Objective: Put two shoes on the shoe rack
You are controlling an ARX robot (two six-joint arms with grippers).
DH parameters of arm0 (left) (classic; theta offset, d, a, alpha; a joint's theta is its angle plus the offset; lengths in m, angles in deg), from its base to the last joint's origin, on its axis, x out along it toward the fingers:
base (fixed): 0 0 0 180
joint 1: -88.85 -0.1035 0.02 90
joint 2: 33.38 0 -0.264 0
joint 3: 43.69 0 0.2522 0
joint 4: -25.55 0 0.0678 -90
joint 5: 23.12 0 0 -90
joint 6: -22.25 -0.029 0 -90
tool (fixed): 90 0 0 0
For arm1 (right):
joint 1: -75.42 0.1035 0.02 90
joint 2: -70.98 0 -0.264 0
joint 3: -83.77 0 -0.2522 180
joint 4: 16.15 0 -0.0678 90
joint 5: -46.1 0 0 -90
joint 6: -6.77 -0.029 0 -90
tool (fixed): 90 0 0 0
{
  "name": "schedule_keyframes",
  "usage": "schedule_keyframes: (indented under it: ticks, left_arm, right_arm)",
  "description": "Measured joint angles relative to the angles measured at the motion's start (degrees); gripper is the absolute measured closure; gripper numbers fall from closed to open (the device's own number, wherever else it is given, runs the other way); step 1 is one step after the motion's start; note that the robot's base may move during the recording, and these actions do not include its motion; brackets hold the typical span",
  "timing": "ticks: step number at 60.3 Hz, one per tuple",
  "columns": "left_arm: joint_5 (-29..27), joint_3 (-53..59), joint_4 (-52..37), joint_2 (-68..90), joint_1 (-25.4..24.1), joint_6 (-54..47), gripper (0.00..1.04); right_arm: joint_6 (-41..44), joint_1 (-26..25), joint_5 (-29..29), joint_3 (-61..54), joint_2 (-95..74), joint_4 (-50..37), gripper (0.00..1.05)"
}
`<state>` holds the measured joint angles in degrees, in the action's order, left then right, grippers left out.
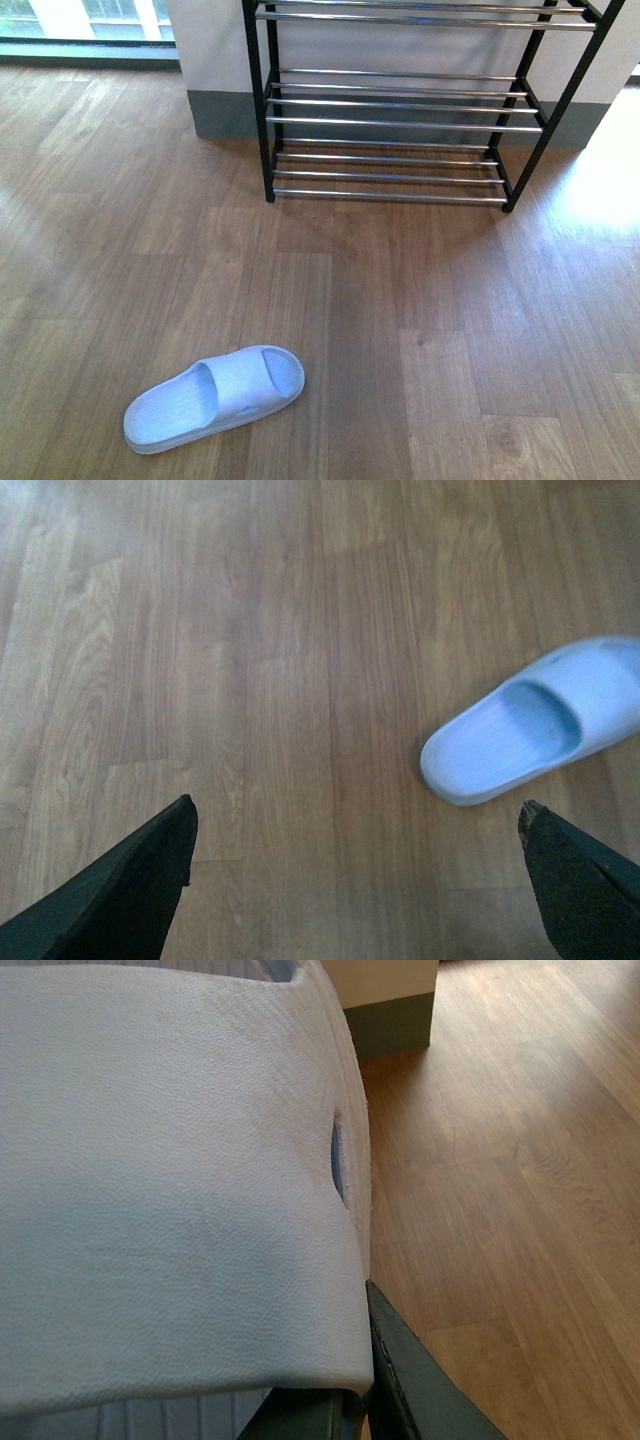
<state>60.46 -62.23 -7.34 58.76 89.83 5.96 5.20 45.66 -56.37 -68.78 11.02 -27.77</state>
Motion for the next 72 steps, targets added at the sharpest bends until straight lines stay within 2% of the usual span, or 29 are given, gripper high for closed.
schedule_keyframes:
  ticks: [9,20,44,51,72]
  left_arm:
    - [-0.74,-5.92,-12.35,26.45,1.01,-8.28,0.09]
    - [4.31,-14.84,-16.09,46.01,3.65,-12.72,0.09]
    - [8.41,-32.65,-7.74,59.93,10.08,-11.93,0.09]
    - [11.23,-37.75,-5.29,63.84,12.04,-10.05,0.09]
    - [14.38,-49.37,3.54,70.2,14.27,-7.19,0.09]
  right_arm:
    - [0.0,0.0,0.0,0.0,0.0,0.0,1.03]
    - [0.0,0.0,0.0,0.0,0.0,0.0,1.03]
    - [0.0,0.0,0.0,0.0,0.0,0.0,1.03]
    - [0.0,0.0,0.0,0.0,0.0,0.0,1.03]
    - [0.0,0.0,0.0,0.0,0.0,0.0,1.03]
